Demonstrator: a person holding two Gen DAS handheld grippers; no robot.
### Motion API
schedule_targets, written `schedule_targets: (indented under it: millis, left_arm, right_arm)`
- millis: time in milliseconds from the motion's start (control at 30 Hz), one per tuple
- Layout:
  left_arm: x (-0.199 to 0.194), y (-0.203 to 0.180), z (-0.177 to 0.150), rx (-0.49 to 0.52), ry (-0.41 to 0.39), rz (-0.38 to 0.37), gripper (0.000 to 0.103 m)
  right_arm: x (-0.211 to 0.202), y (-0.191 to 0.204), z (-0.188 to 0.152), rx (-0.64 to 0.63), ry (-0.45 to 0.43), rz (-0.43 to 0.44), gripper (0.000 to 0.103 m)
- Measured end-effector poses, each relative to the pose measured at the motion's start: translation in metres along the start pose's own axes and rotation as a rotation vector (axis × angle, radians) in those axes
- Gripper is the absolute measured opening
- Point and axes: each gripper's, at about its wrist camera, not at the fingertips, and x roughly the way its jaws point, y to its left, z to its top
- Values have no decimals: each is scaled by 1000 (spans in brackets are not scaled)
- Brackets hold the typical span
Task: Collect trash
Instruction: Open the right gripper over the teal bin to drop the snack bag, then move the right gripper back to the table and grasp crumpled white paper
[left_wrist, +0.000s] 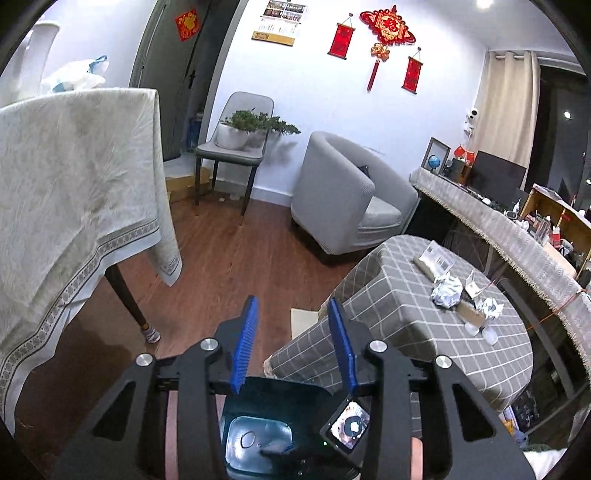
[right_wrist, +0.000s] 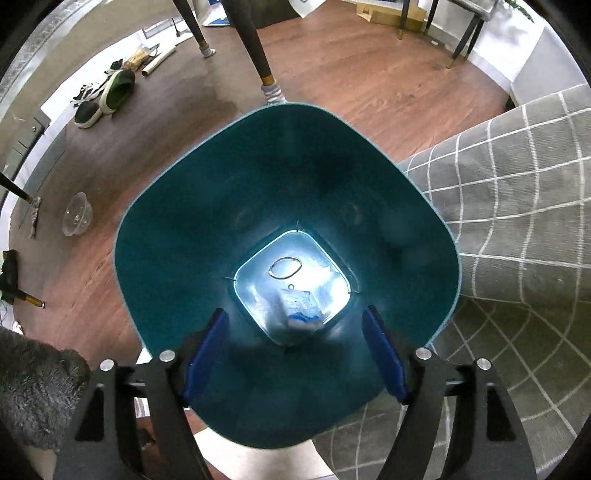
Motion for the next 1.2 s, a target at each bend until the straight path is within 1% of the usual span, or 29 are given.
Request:
schedule_targets:
  millis: [167, 267, 500, 533, 567, 667, 800, 833, 900, 967, 1033, 1100, 1133, 1200]
  left_arm:
    - [0, -11, 9, 11, -25, 8, 41]
    - [2, -17, 13, 10, -34, 11, 41]
    - [11, -33, 16, 26, -34, 17, 41]
    - [12, -37, 17, 28, -36, 14, 41]
    - [14, -40, 17, 29, -37, 10, 42]
    - [18, -51, 18, 31, -40, 0, 44]
    - [26, -71, 19, 51, -33, -14, 46]
    - [30, -77, 18, 55, -30, -20, 49]
    - [35, -85, 16, 61, -22, -27, 53]
    - [43, -97, 14, 74, -10, -32, 54]
    - [50, -106, 12, 84, -1, -36, 59]
    - [57, -116, 11, 93, 6, -40, 62]
    - [59, -121, 9, 97, 8, -42, 63]
    - [64, -128, 8, 105, 14, -45, 65]
  right_arm:
    - [-36, -4, -2, -1, -92, 25, 75]
    - [-68, -3, -1, -17, -174, 41, 75]
    - [-157, -6, -3, -47, -402, 86, 75]
    - [-165, -6, -2, -47, -420, 87, 75]
    - [-180, -10, -5, -47, -453, 81, 75]
    - [-206, -22, -12, -33, -515, 54, 75]
    - [-230, -46, -24, -1, -571, 2, 75]
    - [-235, -55, -28, 13, -583, -8, 75]
    - [-243, -69, -35, 39, -600, -27, 75]
    - [-248, -84, -44, 66, -617, -41, 75]
    - [-254, -96, -50, 87, -631, -60, 75]
    - [-262, -109, -58, 106, -652, -93, 77]
    - [-265, -113, -62, 113, -662, -105, 80]
    - [-273, -124, -70, 132, -685, -123, 81]
